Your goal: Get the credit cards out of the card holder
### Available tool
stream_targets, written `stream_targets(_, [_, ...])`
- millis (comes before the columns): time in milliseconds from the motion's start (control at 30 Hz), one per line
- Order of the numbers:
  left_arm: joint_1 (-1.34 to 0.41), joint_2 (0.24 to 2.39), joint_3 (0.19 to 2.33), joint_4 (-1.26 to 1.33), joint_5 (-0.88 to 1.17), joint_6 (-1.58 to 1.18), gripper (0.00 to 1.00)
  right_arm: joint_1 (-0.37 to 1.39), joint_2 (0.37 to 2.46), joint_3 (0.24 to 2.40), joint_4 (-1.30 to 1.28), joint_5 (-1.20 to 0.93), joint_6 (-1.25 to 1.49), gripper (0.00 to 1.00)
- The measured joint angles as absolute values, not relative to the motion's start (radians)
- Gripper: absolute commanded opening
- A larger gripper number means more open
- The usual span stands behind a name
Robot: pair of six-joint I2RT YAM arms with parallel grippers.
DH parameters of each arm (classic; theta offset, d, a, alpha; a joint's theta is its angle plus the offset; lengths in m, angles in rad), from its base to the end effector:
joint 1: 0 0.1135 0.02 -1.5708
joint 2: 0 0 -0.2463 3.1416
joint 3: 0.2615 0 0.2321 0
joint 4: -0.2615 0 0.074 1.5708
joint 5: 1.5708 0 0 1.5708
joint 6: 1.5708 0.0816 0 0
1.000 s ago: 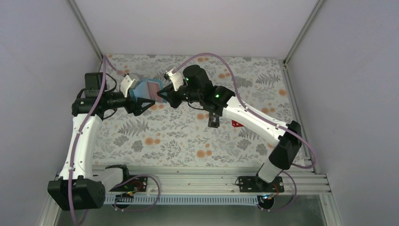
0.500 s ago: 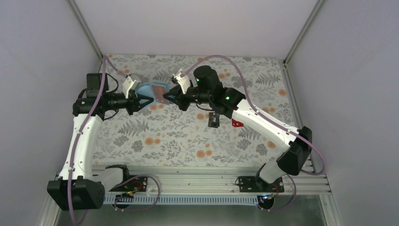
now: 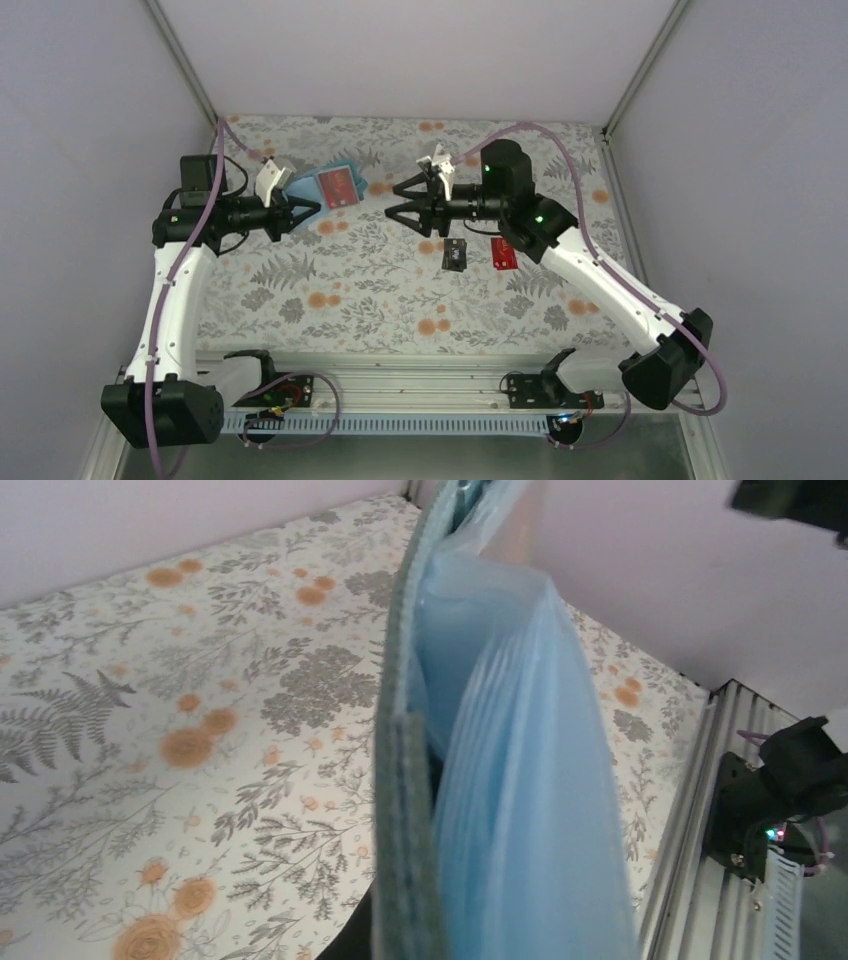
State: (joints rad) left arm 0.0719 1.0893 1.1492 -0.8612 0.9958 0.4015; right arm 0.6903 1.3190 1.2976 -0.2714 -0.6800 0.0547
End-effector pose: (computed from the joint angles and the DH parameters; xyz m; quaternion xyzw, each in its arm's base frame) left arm 0.2129 -0.0533 0.3201 0.3104 0.7739 -0.3530 0.4244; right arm 0.2107 0.2406 0.3676 -0.4254 0.6567 0.4540 0.4263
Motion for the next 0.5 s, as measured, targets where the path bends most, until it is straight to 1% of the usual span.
stream_targets(100, [0.072,1.091,1.149,-0.852,0.982,0.398,0.02,0.729,1.3,1.279,-0.191,-0.792,0.054,0.64])
stream_targets(200, [0.072,1.091,1.149,-0.853,0.991,0.402,0.02,0.759,1.338,1.281,-0.121,-0.846,0.059,0.69])
stream_targets(267, [0.072,1.091,1.149,-0.855,1.004,0.407,0.02,0.761,1.376,1.282,-0.101,-0.854,0.062,0.74])
stream_targets(333, [0.072,1.091,1.149,-0.862,1.028,0.415,0.02,0.757,1.419,1.285,-0.091,-0.853,0.061,0.76])
stream_targets(500, [0.072,1.091,1.149,-0.884,1.071,0.437,0.02,0.746,1.472,1.288,-0.085,-0.849,0.062,0.77])
